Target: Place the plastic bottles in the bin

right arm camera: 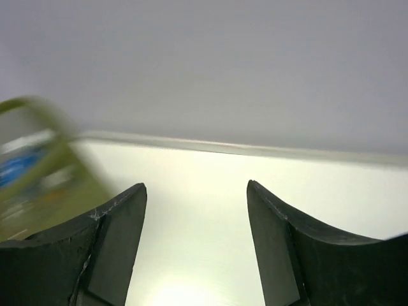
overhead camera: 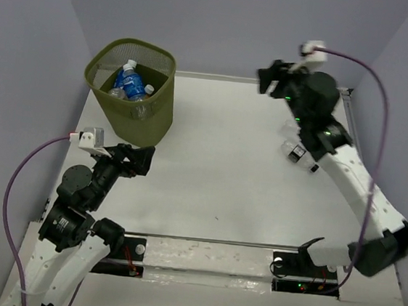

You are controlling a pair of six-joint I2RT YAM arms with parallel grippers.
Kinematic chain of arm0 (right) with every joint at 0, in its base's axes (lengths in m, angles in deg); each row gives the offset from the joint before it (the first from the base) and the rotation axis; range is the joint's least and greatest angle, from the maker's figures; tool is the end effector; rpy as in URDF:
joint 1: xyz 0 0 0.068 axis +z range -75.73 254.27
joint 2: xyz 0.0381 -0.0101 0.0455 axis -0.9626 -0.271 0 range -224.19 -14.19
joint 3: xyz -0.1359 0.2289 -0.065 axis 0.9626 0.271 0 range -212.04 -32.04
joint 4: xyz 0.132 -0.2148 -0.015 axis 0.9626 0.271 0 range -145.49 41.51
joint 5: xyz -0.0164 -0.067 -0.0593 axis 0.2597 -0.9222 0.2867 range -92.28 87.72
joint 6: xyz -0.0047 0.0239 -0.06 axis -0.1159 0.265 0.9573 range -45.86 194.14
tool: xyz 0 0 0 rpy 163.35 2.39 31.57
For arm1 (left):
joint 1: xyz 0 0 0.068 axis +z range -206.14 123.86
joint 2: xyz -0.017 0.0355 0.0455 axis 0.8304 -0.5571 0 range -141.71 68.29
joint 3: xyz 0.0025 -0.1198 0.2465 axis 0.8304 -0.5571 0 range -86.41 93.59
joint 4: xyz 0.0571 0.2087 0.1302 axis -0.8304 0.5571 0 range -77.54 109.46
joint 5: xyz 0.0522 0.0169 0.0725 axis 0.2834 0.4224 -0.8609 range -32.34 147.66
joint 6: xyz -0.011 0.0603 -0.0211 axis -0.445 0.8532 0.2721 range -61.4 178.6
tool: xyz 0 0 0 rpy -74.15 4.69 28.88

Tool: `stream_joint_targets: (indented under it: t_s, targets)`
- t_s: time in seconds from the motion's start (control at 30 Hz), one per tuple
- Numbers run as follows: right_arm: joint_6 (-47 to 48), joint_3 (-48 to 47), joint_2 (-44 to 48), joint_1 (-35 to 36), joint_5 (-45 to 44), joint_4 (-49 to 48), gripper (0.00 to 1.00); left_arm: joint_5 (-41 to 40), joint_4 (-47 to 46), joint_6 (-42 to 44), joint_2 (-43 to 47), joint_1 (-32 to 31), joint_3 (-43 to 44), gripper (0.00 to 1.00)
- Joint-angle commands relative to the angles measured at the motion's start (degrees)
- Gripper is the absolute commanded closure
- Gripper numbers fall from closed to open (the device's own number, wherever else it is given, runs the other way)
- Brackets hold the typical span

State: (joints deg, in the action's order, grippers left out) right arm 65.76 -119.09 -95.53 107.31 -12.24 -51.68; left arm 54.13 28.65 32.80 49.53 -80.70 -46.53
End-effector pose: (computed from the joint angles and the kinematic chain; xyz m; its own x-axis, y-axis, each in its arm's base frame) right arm 0.2833 0.1738 0.4631 -0.0296 0.1519 -0.9879 -0.3919 0.9075 0.1513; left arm 0.0840 -0.0350 0.3503 -0.0859 -0.4383 -0.8947 0.3573 0.8247 -0.4383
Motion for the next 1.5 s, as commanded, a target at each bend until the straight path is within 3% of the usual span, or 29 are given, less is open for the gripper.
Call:
stream_joint_targets:
  t_s: [0.0,0.2,0.47,0.67,0.9,1.13,1.33,1.47]
  targets:
    - [-6.12,18.35,10.31,-14.28,-5.66,20.75,0.29,-0.68,-3.79,2.24,0.93,-2.51,-0.50,0.01]
    - [-1.47,19.46,7.54,-22.13,-9.29,31.42,0.12,-1.21,-3.35,2.60,1.80,-5.77,-0.50,0.01]
    - [7.94,4.62,-12.95,-26.70,-5.79,37.57,0.12,-2.09,-2.83,1.81,6.46,-5.85,-1.12,0.01]
    - [12.07,2.32,-20.77,-27.41,1.08,39.07,0.09,-3.41,-2.30,1.54,8.39,-7.35,-0.94,0.01]
    - [12.16,2.67,-23.69,-28.55,9.15,39.08,0.09,-5.17,-1.60,1.46,9.27,-8.40,-0.59,0.01]
    - [11.90,4.78,-25.80,-28.55,9.43,37.50,0.09,-5.43,-1.42,1.37,9.54,-8.49,-0.59,0.01]
    - [5.67,15.05,-20.09,-26.01,13.56,31.08,0.18,-5.35,-1.51,1.28,8.83,-8.40,-0.50,0.01]
    - [6.01,17.44,-21.48,-24.87,10.31,31.68,0.12,-5.35,-1.51,1.37,8.39,-8.31,-0.50,0.01]
